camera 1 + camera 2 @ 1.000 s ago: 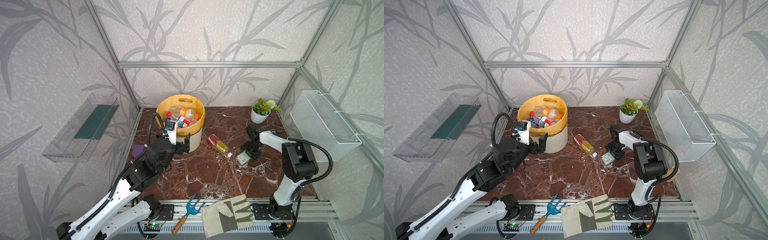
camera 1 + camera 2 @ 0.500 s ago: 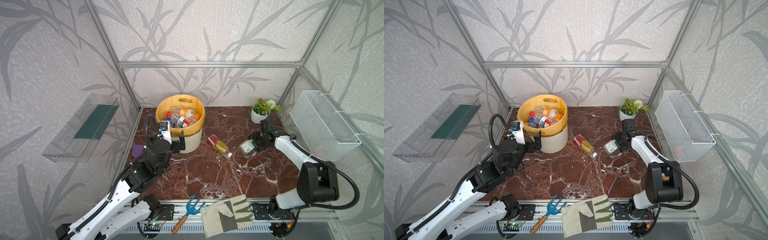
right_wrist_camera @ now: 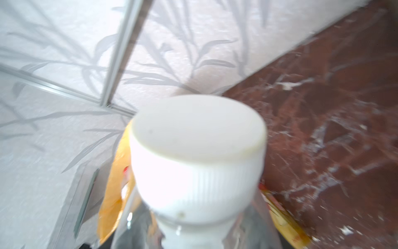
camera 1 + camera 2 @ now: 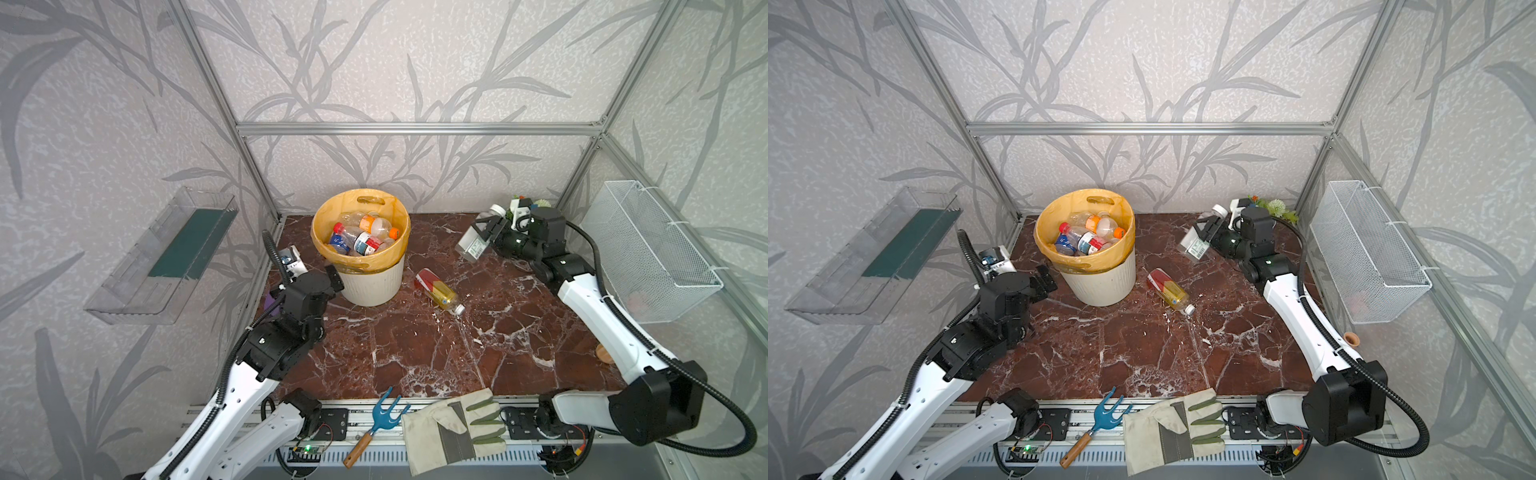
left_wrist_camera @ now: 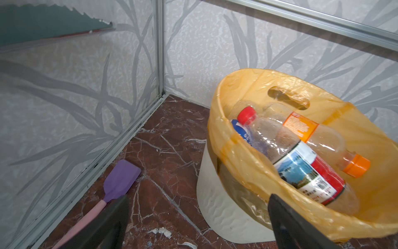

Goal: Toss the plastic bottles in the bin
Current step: 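Lift the white-capped bottle and carry it over the bin with the right gripper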

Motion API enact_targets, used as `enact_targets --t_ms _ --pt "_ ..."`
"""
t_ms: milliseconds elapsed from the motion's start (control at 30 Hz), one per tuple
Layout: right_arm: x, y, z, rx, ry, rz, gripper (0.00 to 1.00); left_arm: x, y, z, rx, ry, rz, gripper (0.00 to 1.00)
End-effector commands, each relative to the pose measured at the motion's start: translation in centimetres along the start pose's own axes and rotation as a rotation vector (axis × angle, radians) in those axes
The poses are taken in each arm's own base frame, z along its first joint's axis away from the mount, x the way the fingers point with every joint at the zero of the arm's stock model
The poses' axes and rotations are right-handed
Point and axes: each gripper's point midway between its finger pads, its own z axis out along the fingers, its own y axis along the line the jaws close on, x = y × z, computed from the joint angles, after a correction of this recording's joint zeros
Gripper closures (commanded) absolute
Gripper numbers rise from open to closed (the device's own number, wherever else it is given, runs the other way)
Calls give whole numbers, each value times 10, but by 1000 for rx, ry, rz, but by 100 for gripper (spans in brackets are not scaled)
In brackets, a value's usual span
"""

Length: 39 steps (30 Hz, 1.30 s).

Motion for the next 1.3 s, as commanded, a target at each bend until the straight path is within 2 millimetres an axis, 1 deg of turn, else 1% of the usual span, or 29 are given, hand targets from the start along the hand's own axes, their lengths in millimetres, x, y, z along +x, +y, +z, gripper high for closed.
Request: enact_targets --t_ms 0,67,133,200,267,300,333,367,400,467,500,567,600,733,767,833,900,1000,1100,1200,1267 --pt "-13 80 6 -228 -39 -151 36 5 10 -3 -23 47 -91 0" --pt "-8 113 22 -305 -14 -172 36 7 13 -2 -34 60 -89 0" --pt "4 144 43 -369 24 -194 37 9 12 -1 -32 71 -88 1" --pt "21 178 66 -434 82 -224 37 11 12 0 -31 80 -90 1" --pt "54 197 103 -441 198 -253 34 12 14 0 -38 86 -91 1" --pt "68 204 115 -444 247 -276 33 12 15 0 -41 86 -92 1" --pt "77 205 128 -419 290 -294 31 10 16 -2 -41 83 -93 1" --pt "77 204 137 -396 302 -299 27 8 17 -4 -41 80 -94 1" --pt "75 199 146 -374 302 -290 25 7 19 -6 -40 76 -95 1" --pt "71 203 152 -395 285 -270 17 3 22 -10 -38 64 -99 0" --pt "69 206 152 -402 276 -269 13 3 24 -11 -40 61 -99 1" --pt "64 205 150 -374 252 -291 2 1 26 -14 -41 53 -99 1" --pt "61 203 150 -349 239 -304 1 1 26 -14 -40 53 -96 1" --pt "58 197 145 -295 239 -326 1 3 22 -12 -28 71 -87 0" --pt "54 197 142 -289 226 -362 1 4 21 -12 -24 76 -85 1" --pt "45 199 134 -281 198 -374 1 3 20 -12 -22 78 -85 0" --pt "36 199 127 -275 173 -380 1 2 21 -13 -25 75 -81 1" --pt "28 196 118 -261 155 -388 1 -3 25 -16 -37 60 -72 1" --pt "24 188 108 -226 136 -419 1 -6 27 -19 -37 58 -60 1" --pt "16 172 95 -205 104 -430 1 -7 25 -19 -30 69 -53 1" --pt "5 161 78 -214 58 -423 1 -8 23 -20 -24 72 -51 0"
